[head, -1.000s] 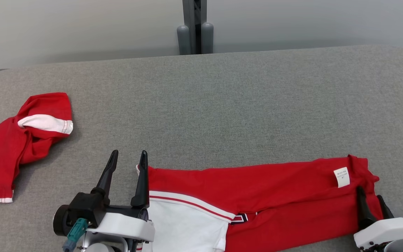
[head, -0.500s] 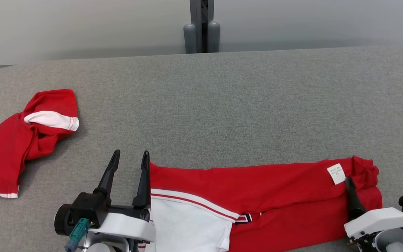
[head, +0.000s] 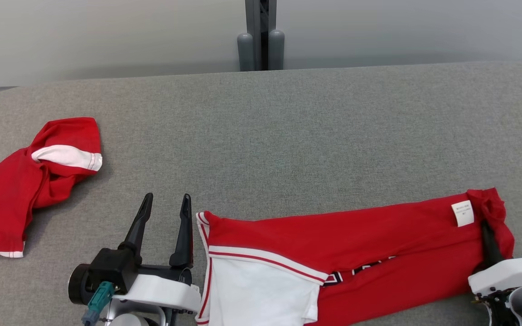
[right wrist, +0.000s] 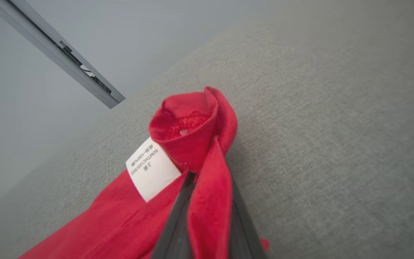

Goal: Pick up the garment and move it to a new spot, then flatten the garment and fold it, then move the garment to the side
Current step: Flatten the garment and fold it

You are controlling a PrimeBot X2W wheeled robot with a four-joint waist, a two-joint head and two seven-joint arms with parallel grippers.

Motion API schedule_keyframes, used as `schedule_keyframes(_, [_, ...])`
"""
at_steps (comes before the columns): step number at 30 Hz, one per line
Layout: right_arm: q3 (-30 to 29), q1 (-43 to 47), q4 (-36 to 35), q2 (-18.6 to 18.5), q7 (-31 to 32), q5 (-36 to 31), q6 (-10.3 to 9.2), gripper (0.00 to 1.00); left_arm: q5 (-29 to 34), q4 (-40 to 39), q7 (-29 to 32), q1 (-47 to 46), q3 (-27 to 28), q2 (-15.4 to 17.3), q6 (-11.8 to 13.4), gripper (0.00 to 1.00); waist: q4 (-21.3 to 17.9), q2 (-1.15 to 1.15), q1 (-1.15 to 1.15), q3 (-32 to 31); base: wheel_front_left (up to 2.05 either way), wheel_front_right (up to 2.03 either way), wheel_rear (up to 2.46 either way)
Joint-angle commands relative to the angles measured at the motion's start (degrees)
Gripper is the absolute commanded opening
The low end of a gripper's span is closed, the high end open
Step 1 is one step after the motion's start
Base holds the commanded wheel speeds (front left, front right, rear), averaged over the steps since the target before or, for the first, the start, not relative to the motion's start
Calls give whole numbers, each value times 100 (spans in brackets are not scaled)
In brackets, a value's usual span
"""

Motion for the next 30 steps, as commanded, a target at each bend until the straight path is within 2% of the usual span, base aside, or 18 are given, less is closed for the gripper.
schedule_keyframes(1, [-71, -60, -36, -126, -10, -25, -1, 0, -16, 6, -14, -75, 13, 20, 20, 100, -3, 0, 0, -5, 0, 0, 0])
schedule_keyframes(12, [-299, -340, 328, -965, -10, -202, -1, 0, -77, 31, -14, -127, -10, 19, 38, 100, 24, 0, 0, -31, 0, 0, 0])
schedule_keyframes(16, [-281, -401, 416, -1144, -10, -199, -1, 0, -85, 36, -14, -104, -4, 20, 45, 100, 22, 0, 0, -56, 0, 0, 0])
schedule_keyframes(23, [58, -364, 284, -1109, -10, -240, 0, 0, -108, 25, -14, -38, 15, 19, 34, 100, -36, 0, 0, -162, 0, 0, 0])
schedule_keyframes(30, [675, -185, -86, -928, -10, -98, 0, 0, -175, 100, -14, 153, 49, 20, 32, 100, -137, 0, 0, -517, 0, 0, 0])
